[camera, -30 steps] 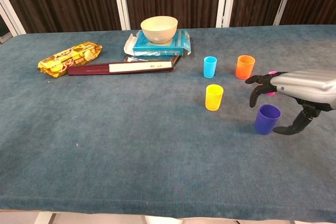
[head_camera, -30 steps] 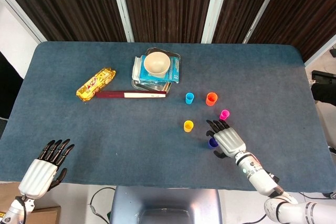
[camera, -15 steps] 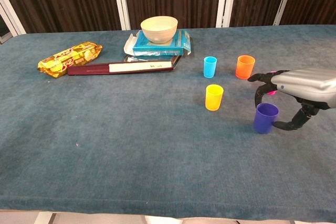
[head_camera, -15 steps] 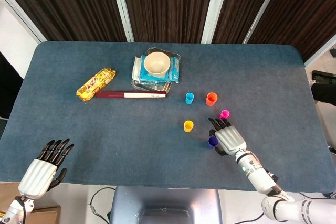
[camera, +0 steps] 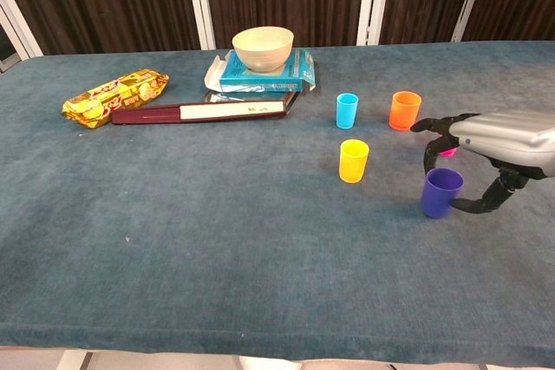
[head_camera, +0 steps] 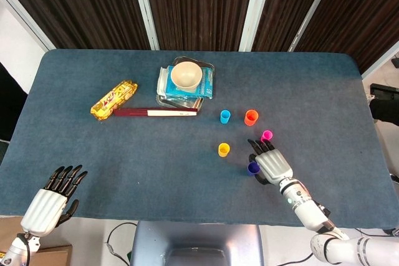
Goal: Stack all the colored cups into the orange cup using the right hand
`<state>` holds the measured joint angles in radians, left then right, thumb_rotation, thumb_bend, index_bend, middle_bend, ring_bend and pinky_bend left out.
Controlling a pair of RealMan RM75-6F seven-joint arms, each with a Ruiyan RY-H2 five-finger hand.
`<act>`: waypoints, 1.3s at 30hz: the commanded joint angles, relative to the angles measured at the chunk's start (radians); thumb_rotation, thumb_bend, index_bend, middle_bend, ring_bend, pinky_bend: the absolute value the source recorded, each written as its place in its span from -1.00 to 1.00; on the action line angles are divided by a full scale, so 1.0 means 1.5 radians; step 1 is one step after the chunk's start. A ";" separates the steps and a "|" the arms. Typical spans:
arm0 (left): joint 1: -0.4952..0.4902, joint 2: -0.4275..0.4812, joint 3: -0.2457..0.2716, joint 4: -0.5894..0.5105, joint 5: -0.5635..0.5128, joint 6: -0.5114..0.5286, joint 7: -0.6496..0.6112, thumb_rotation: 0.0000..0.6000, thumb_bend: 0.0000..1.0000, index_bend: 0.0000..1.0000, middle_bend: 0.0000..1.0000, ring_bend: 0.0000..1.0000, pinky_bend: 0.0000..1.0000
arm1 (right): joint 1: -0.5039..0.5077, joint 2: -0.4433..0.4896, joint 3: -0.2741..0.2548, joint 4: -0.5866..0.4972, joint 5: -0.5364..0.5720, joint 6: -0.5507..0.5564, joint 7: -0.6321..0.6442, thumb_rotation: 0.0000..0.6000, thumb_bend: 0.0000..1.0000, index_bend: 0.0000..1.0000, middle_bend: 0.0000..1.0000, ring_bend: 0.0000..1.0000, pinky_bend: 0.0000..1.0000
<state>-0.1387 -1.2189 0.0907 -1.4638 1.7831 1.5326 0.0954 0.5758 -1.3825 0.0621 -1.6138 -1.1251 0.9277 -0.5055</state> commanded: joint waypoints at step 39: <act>-0.011 -0.014 -0.010 0.004 -0.030 -0.032 0.020 1.00 -0.04 -1.00 -0.99 -0.92 -0.80 | 0.189 -0.179 0.172 0.346 0.252 -0.019 -0.048 1.00 -0.06 0.16 -0.97 -1.00 -1.00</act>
<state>-0.1548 -1.2402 0.0756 -1.4579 1.7377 1.4842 0.1256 0.8578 -1.6505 0.3213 -1.0961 -0.7465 0.9005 -0.5783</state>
